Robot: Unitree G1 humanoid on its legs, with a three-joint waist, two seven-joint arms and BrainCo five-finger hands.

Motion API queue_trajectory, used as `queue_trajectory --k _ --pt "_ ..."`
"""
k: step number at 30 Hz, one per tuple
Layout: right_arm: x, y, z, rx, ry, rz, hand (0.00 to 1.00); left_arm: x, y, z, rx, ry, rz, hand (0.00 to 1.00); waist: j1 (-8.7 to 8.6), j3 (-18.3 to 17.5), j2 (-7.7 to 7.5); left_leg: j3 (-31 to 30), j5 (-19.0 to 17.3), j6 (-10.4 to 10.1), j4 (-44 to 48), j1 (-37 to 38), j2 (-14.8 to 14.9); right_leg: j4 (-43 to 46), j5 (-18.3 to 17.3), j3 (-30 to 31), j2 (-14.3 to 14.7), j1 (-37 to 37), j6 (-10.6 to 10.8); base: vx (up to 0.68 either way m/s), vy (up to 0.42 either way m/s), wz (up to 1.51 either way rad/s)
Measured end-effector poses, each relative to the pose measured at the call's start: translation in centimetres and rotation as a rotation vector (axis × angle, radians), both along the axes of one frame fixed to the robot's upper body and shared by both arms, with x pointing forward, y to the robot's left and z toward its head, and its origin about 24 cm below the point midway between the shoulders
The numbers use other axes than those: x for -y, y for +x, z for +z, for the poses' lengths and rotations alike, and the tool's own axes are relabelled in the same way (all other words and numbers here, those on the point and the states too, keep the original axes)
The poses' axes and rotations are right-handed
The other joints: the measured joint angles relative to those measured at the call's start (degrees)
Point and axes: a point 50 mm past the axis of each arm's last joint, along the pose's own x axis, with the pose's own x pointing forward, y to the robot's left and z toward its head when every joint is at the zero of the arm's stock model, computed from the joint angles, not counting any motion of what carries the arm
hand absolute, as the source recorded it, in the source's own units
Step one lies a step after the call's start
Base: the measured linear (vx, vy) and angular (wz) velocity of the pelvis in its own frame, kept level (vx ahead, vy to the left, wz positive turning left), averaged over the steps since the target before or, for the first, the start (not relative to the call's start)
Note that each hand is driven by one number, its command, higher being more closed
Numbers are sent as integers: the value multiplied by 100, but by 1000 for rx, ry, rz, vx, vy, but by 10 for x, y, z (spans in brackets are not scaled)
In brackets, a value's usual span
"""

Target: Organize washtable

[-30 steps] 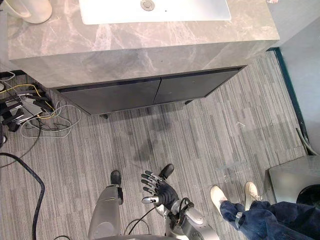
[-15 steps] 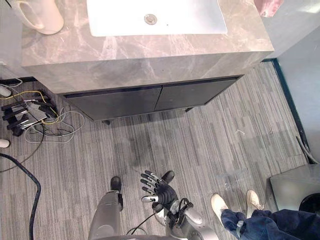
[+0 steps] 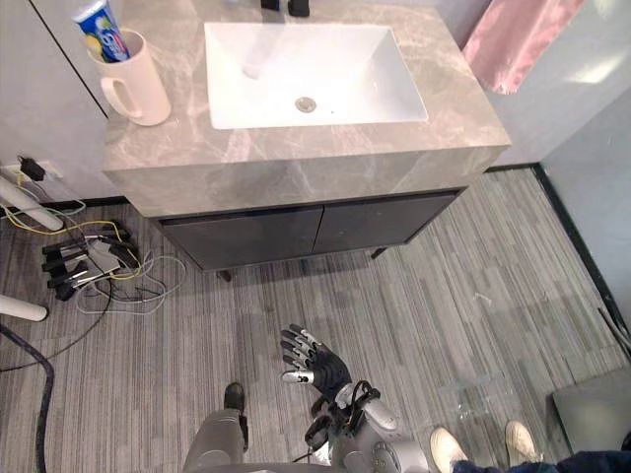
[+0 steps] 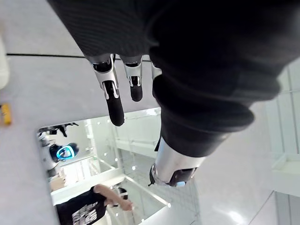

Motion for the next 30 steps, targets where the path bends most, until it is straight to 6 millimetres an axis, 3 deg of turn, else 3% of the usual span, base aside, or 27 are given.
queue_trajectory --k 3,6,8,9,11,12,13,15,16,17,18,20,24,27,29,30 --pt "0 0 -5 -22 -10 -5 0 -1 -18 3 77 41 -31 0 152 -151 22 -17 25 -21 -200 174 -5 -2 -106 -128 -1 137 90 27 32 12" --pt "1 -1 -6 -31 -17 -13 0 -20 -19 -27 67 1 -48 0 190 -386 132 -92 166 -24 -489 335 -63 -1 -102 -202 -38 205 99 71 46 17" --pt "1 -2 -8 -39 -21 -15 0 -37 -12 -74 -2 -88 -79 0 319 -528 283 -180 185 -26 -586 473 -86 1 -73 -286 -52 354 176 87 52 18" --pt "1 -2 -9 -45 -25 -17 0 -41 -11 -88 -14 -122 -95 0 335 -575 312 -204 186 -25 -602 486 -95 1 -76 -305 -60 374 195 80 59 19" --pt "3 -2 -14 -67 -41 -32 0 -45 -9 -148 -65 -263 -174 0 456 -639 378 -247 197 -11 -632 602 -115 7 -77 -369 -73 517 212 52 57 16" --pt "2 -2 -14 -68 -39 -38 0 -45 -10 -163 -82 -295 -189 0 459 -640 376 -272 197 -11 -638 625 -118 4 -93 -401 -74 554 234 18 42 21" --pt "1 -1 -13 -65 -41 -41 0 -45 -13 -195 -128 -356 -200 100 465 -642 375 -326 199 -8 -659 683 -123 2 -116 -462 -77 638 262 1 28 16" --pt "-1 -2 -15 -81 -43 -52 0 -43 -22 -248 -199 -473 -208 100 502 -653 393 -316 201 -4 -728 790 -127 -1 -181 -468 -83 719 252 -7 35 8" --pt "0 -4 -20 -101 -56 -58 0 -36 -28 -284 -259 -564 -215 100 544 -707 437 -316 199 -2 -750 798 -134 0 -193 -481 -83 723 256 -4 42 5" --pt "0 -4 -21 -103 -66 -55 0 -30 -34 -308 -300 -627 -223 100 579 -749 386 -316 199 -2 -771 835 -136 1 -196 -482 -83 735 260 -22 37 6" --pt "-3 -4 -21 -101 -65 -52 0 -20 -41 -335 -356 -700 -232 100 592 -720 443 -325 198 -3 -797 860 -142 2 -226 -499 -85 741 300 -16 26 6" --pt "-2 -4 -21 -99 -71 -54 0 -4 -51 -363 -419 -779 -251 100 588 -727 433 -340 198 -3 -800 869 -148 5 -235 -523 -89 793 312 -5 21 6" --pt "2 -2 -21 -91 -94 -61 0 31 -61 -392 -537 -828 -332 100 578 -754 470 -331 194 -1 -800 880 -184 26 -229 -506 -114 794 320 -2 15 -1" --pt "5 -2 -23 -90 -118 -61 0 33 -63 -395 -557 -816 -326 100 552 -834 579 -296 160 -12 -813 891 -200 81 -229 -433 -149 706 328 -7 30 -12" --pt "9 -3 -26 -103 -142 -70 0 39 -62 -397 -578 -805 -335 100 536 -848 724 -286 156 -3 -821 944 -214 624 -406 -384 -346 594 343 44 77 -9" --pt "13 -4 -29 -117 -155 -80 0 43 -61 -398 -592 -793 -355 100 515 -837 771 -262 132 30 -833 1048 -261 1294 -665 -311 -611 448 338 80 109 -10"
